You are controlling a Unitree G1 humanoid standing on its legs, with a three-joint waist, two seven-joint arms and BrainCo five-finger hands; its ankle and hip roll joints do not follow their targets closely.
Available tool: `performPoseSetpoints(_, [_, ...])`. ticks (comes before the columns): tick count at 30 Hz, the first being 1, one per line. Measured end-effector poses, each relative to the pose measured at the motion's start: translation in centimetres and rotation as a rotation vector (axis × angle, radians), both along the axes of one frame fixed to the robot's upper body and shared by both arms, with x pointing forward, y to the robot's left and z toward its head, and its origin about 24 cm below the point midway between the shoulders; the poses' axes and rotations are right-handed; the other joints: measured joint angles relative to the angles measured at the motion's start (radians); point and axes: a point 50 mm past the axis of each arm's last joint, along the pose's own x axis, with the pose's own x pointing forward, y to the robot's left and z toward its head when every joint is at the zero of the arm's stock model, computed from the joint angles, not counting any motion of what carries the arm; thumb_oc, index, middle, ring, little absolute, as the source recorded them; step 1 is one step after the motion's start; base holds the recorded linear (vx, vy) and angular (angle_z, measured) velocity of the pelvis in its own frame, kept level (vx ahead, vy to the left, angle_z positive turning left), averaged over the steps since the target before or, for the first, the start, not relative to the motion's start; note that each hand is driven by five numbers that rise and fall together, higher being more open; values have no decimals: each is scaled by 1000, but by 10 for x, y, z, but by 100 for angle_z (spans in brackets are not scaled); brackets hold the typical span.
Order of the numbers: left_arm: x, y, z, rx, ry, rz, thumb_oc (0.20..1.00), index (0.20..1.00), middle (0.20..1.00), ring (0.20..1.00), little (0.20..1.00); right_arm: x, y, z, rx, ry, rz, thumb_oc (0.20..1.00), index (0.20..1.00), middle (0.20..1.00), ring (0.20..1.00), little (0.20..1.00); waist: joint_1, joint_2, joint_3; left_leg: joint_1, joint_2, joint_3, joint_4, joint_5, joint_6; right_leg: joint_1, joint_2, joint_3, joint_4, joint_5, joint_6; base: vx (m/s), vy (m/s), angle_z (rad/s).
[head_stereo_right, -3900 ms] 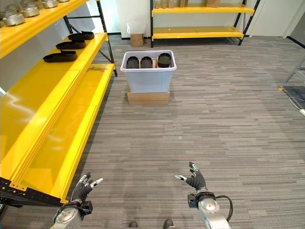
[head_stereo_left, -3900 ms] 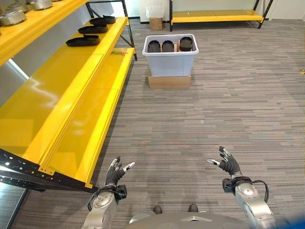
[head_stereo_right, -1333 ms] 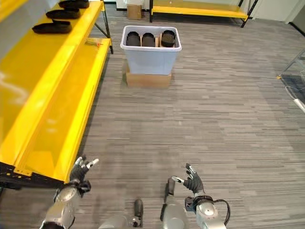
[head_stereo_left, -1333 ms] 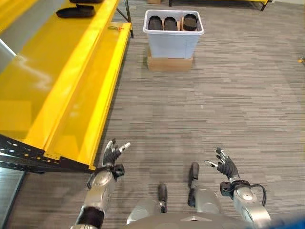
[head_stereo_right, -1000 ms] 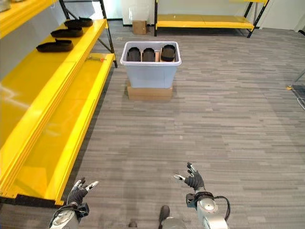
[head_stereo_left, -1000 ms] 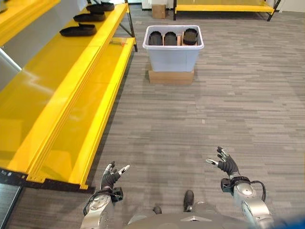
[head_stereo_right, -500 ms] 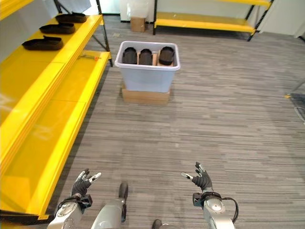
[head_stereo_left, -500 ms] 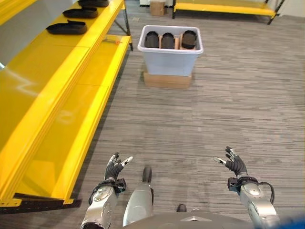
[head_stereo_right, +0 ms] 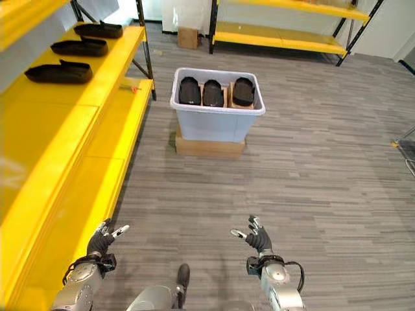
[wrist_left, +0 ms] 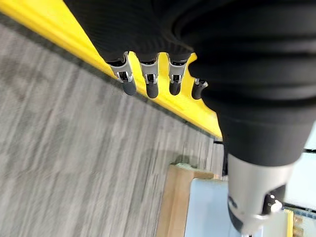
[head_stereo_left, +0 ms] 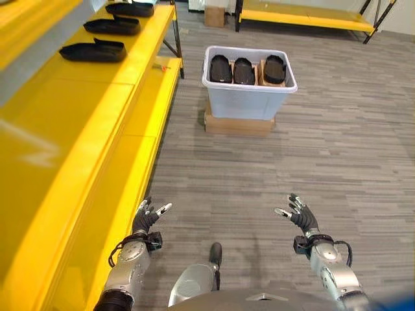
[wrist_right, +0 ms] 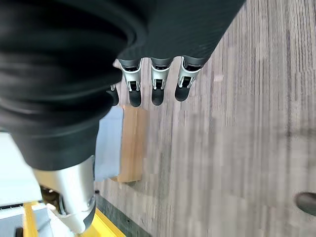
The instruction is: Move parts from the plastic box to the shelf.
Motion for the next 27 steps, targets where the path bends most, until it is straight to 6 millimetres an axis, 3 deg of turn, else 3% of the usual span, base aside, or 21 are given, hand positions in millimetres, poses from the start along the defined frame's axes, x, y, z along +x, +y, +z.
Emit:
performPoseSetpoints(2, [-7,-6,-7,-2,37,-23,1000,1000,1000,1000,1000,-1,0,1,1,-3,1,1000,1000,1000,1000,1000,-8,23,15,25,5,3,18,-24,29,-112,26,-44,27,-60,-71,249,62,2])
performPoseSetpoints(4, [-16,-14,-14,-34,63,-23,1000,1000,1000,1000,1000,-4,-3,1,-7,0,7,1000,1000,1000,1000,1000,-22,51,17,61,4,4,9,-42,34,-169,34,-66,-72,-70,-62,297,-20,-2])
performPoseSetpoints(6, [-19,-16,-16,-41,73,-27,1000,1000,1000,1000,1000,-6,-4,0,-4,3,-2,1000,1000,1000,1000,1000,-31,65,27,83,3,11,-4,-45,25,-180,12,-146,-287,-52,-57,295,-131,0])
performPoseSetpoints(7, [-19,-17,-17,-46,75,-27,1000,1000,1000,1000,1000,-8,-4,-1,-4,13,-2,1000,1000,1000,1000,1000,-30,64,29,97,1,16,-24,-47,9,-185,7,-170,-443,-18,-36,403,-191,1])
performPoseSetpoints(8, [-19,-18,-18,-49,79,-26,1000,1000,1000,1000,1000,-8,-4,-1,-4,15,-1,1000,1000,1000,1000,1000,-35,58,28,125,-1,31,-70,-54,-25,-168,11,-173,-738,56,6,300,-136,7])
performPoseSetpoints(9, [-19,-17,-19,-49,83,-22,1000,1000,1000,1000,1000,-8,-4,-2,-5,19,-2,1000,1000,1000,1000,1000,-41,53,31,144,-5,31,-84,-52,-28,-159,9,-153,-829,98,32,510,-244,23])
performPoseSetpoints(10, [-25,-16,-22,-53,102,-5,1000,1000,1000,1000,1000,-11,-5,-4,-11,33,1,1000,1000,1000,1000,1000,-50,37,34,198,-11,31,-95,-62,-12,-124,2,-150,-884,149,30,432,-224,20])
performPoseSetpoints(16, [-46,-14,-31,-56,158,12,1000,1000,1000,1000,1000,-14,-6,-7,-22,45,-11,1000,1000,1000,1000,1000,-55,-30,-38,304,3,-4,-121,-141,-59,27,16,-197,-855,201,-12,326,-184,10])
performPoseSetpoints(17, [-48,-17,-34,-68,169,17,1000,1000,1000,1000,1000,-16,-10,-8,-33,52,-15,1000,1000,1000,1000,1000,-55,-31,-59,304,32,-18,-85,-180,-83,51,43,-209,-853,255,-71,291,-234,17])
performPoseSetpoints(19, [-42,-28,-33,-99,145,13,1000,1000,1000,1000,1000,-11,-21,-3,-74,36,-7,1000,1000,1000,1000,1000,-75,31,-59,322,111,-45,-70,-177,-137,51,97,-216,-776,224,-93,278,-253,28])
performPoseSetpoints(20, [-37,-30,-32,-105,133,9,1000,1000,1000,1000,1000,-10,-27,-1,-96,36,-3,1000,1000,1000,1000,1000,-88,66,-59,342,155,-72,-67,-179,-142,40,125,-218,-704,177,-89,240,-244,46])
performPoseSetpoints(23, [-33,-19,-26,-73,110,17,1000,1000,1000,1000,1000,-12,-28,-2,-95,41,-3,1000,1000,1000,1000,1000,-95,39,-88,325,180,-78,35,-220,-203,99,165,-202,-751,74,-118,233,-251,3])
performPoseSetpoints(25, [-33,-19,-26,-82,105,30,1000,1000,1000,1000,1000,-6,-27,2,-95,18,0,1000,1000,1000,1000,1000,-75,39,-88,262,199,-77,193,-239,-224,118,208,-192,-780,70,-140,174,-261,-51])
performPoseSetpoints(26, [-31,-20,-24,-87,95,28,1000,1000,1000,1000,1000,-4,-26,3,-88,12,1,1000,1000,1000,1000,1000,-67,30,-85,179,192,-76,364,-234,-226,124,227,-187,-790,70,-164,162,-266,-46])
performPoseSetpoints(27, [-30,-22,-22,-92,80,23,1000,1000,1000,1000,1000,-3,-26,4,-87,4,2,1000,1000,1000,1000,1000,-50,20,-79,81,189,-81,554,-194,-221,129,237,-180,-790,53,-205,182,-236,-42])
